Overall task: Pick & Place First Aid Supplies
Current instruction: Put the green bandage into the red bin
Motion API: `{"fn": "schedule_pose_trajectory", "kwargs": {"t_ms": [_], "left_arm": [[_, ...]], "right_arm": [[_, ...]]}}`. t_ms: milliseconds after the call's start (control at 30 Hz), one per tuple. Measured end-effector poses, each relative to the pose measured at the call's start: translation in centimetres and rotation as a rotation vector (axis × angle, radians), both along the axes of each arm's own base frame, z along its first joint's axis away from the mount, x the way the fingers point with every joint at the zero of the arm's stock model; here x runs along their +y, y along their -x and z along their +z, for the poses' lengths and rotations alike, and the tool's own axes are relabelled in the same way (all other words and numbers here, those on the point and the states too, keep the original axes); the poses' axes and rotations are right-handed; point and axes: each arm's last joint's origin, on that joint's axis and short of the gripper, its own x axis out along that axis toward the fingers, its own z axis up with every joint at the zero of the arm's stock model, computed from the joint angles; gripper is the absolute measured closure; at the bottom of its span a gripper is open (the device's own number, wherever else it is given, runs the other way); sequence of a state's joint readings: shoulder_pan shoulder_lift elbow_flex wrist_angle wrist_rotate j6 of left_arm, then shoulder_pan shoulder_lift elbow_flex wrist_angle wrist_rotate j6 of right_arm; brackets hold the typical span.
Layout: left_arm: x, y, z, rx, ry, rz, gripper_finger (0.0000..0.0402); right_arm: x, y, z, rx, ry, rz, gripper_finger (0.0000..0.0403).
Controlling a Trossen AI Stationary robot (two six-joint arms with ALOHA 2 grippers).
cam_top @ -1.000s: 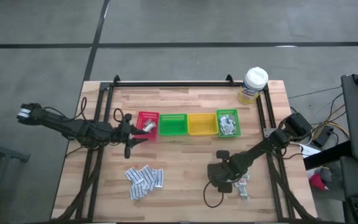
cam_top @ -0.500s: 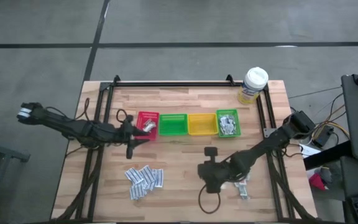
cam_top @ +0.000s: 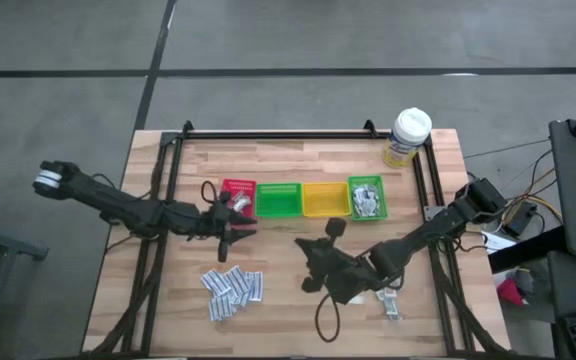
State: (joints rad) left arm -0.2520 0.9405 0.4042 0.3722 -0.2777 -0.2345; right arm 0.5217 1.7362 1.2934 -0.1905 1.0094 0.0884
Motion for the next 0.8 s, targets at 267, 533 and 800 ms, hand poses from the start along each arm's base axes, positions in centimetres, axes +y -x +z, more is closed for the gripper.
{"fn": "schedule_pose_trajectory", "kwargs": {"t_ms": [267,533,800], "left_arm": [[-0.6,-2.2,-0.6,-0.099,-0.008,-0.004,0.0280],[-1.1,-4.2,-1.1,-0.181,0.011,-0.003,0.0280],[-1.7,-6.6,-0.9,-0.173,-0.011,-0.005,0.0280]], "right_arm": [[-0.3,0.1,0.4,-0.105,0.027,-0.153,0.0395],[-0.6,-0.2,0.4,-0.152,-0.010,-0.173,0.0394],[-1.3,-0.8,0.5,-0.198,-0.022,-0.187,0.0394]]}}
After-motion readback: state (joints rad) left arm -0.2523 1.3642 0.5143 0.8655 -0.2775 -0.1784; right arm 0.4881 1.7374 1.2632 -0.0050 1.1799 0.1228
